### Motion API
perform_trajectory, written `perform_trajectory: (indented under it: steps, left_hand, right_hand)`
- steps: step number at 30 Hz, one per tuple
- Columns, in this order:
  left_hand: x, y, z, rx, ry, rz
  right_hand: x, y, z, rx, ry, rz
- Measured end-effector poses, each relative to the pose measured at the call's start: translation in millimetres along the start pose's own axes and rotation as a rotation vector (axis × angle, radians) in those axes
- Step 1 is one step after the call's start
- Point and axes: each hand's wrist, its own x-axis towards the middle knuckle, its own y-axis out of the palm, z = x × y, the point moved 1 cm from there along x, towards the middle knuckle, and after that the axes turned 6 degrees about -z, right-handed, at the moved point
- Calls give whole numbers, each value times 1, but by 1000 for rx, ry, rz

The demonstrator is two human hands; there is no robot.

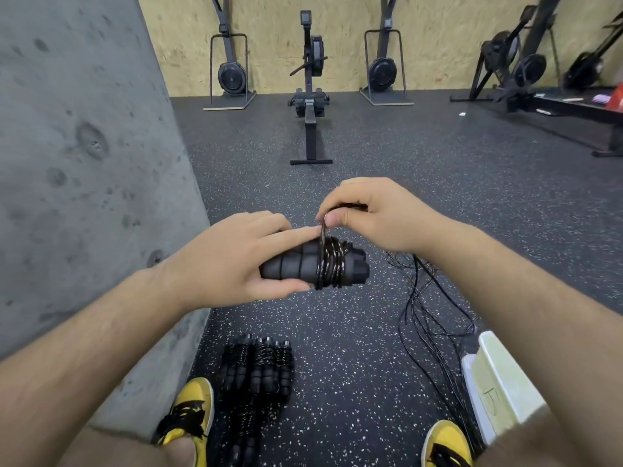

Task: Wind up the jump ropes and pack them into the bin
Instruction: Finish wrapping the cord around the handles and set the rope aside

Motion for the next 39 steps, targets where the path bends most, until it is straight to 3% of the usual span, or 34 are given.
perform_trajectory:
  steps: [4, 11, 16, 25, 30, 35, 39]
  left_hand:
    - [3, -10, -8, -84, -139, -12]
    - [9, -12, -13, -109, -119, -12]
    - [6, -5, -14, -187, -112, -67]
    - [10, -5, -15, -222, -294, -279]
    - [7, 2, 12, -2, -403, -205]
    - [-6, 14, 46, 220, -359, -123]
    - [-15, 23, 56, 239, -285, -61]
  right_hand:
    - [-1, 2, -1, 124, 28, -42]
    - [-4, 7, -3, 332, 106, -4]
    - [-13, 15, -11, 586, 328, 85]
    - [-26, 59, 3, 956, 611, 244]
    - [-23, 73, 29, 584, 616, 210]
    - [-27, 56, 48, 135, 465, 294]
    - [-29, 33, 63, -97, 338, 292]
